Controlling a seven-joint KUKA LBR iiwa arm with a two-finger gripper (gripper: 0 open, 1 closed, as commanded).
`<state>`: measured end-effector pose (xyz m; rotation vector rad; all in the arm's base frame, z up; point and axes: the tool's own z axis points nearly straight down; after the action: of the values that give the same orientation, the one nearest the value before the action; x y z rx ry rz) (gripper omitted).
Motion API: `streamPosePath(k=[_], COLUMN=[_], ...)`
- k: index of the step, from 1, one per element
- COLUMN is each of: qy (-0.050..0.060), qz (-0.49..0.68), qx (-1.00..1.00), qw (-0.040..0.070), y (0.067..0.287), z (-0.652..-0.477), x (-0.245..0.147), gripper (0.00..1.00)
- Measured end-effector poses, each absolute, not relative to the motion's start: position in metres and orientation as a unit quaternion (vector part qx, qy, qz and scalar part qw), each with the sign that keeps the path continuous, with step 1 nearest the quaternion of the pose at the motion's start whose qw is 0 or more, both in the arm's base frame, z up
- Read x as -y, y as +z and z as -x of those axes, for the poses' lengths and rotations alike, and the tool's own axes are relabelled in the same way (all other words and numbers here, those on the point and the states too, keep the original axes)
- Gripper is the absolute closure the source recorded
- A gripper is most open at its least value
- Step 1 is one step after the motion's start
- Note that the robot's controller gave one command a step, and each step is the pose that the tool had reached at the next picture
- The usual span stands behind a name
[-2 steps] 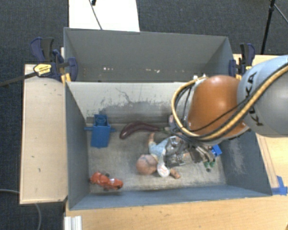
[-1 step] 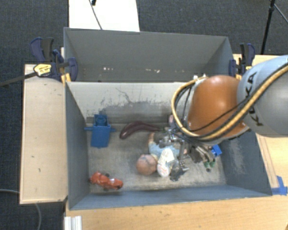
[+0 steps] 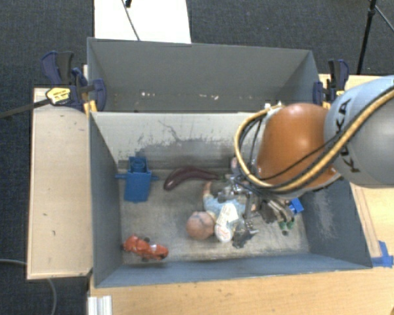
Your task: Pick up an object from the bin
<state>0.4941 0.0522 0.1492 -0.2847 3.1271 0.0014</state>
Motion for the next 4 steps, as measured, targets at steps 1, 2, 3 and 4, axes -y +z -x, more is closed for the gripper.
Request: streamPosePath(k=[1,2,3,4], qy=[0.000,0.000,-0.001,-0.001], qz=[0.093,0.080,0.169,0.168], qx=[-0.996,-0.997,-0.986,-0.986], qw=[0.001,0.001,0.010,0.010], y=[0.149,0.162,0.082,0.082], z=[-0.494,-0.494,-0.509,-0.509], x=[-0.052,-0.047,-0.052,-0.052], gripper=[0.00,0.00,1.00,1.00])
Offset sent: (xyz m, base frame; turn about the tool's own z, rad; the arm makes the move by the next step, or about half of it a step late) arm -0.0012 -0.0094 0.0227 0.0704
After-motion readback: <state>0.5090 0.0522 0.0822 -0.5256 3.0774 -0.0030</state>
